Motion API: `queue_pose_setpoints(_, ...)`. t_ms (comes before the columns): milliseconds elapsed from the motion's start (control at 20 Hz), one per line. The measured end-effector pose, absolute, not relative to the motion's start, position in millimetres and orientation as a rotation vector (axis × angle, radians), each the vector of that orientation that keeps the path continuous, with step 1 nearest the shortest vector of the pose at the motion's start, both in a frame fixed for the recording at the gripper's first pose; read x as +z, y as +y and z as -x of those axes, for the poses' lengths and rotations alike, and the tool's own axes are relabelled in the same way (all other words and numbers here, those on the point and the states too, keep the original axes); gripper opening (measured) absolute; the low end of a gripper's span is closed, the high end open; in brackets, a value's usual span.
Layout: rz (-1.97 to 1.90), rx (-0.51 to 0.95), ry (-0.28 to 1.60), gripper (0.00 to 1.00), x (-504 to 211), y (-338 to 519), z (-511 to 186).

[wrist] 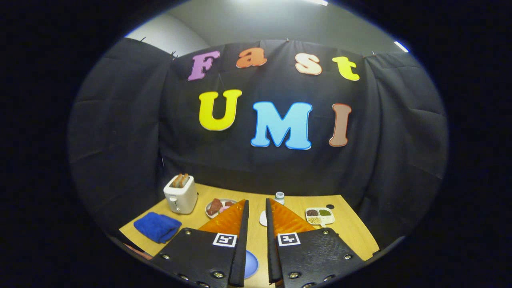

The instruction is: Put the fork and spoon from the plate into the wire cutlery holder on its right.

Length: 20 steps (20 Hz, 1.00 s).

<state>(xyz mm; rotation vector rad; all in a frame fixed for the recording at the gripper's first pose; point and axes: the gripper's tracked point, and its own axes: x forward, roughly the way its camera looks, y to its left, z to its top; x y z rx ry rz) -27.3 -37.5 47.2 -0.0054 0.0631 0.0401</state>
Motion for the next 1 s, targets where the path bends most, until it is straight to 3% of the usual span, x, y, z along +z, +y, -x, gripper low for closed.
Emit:
queue_pose_setpoints(150,0.034,-0.009,-0.028,0.24,59,-23,28)
queue_pose_setpoints(250,0.134,-0.039,-0.064,0.44,61,-16,33)
queue_pose_setpoints(300,0.143,-0.063,-0.068,0.45,56,-12,35)
queue_pose_setpoints(350,0.121,-0.058,-0.086,0.58,55,2,33)
queue_pose_setpoints(450,0.075,-0.009,-0.167,0.98,55,31,30)
queue_pose_setpoints(750,0.056,0.002,-0.068,0.96,17,45,57)
queue_pose_setpoints(1000,0.057,0.015,-0.095,0.96,25,52,64)
